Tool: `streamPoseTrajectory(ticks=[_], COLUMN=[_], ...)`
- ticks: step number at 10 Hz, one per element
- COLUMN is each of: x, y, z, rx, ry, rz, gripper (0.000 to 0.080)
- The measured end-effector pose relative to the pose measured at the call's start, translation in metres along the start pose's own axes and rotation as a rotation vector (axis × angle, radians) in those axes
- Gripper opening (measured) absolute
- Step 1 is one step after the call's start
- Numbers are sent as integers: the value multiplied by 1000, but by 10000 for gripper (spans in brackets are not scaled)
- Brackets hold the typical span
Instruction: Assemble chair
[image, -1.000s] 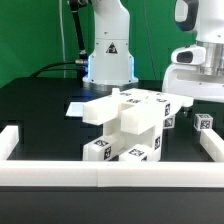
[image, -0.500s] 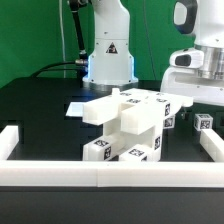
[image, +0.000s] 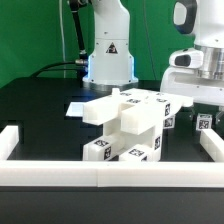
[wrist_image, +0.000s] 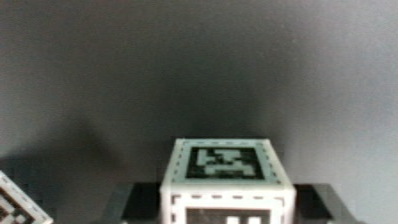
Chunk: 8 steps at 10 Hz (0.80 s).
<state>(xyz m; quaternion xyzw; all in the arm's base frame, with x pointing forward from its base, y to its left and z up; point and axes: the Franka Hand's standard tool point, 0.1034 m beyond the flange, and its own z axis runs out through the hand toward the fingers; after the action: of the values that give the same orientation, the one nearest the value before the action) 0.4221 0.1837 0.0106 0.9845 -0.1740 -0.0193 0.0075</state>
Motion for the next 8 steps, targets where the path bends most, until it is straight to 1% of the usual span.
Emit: streamPoseTrajectory(ticks=[3,4,5,6,7,8], x=[1,1,1,0,-1,5], y=[3,6,7,7,9,11], z=[-1,-4,-11,-21,-37,-58], rx=[0,1,7,8,11,27], ry=[0,-1,-3,-23,-53,-66], rz=[4,9,14,18,20,26], gripper=[285,285,285,285,286,287])
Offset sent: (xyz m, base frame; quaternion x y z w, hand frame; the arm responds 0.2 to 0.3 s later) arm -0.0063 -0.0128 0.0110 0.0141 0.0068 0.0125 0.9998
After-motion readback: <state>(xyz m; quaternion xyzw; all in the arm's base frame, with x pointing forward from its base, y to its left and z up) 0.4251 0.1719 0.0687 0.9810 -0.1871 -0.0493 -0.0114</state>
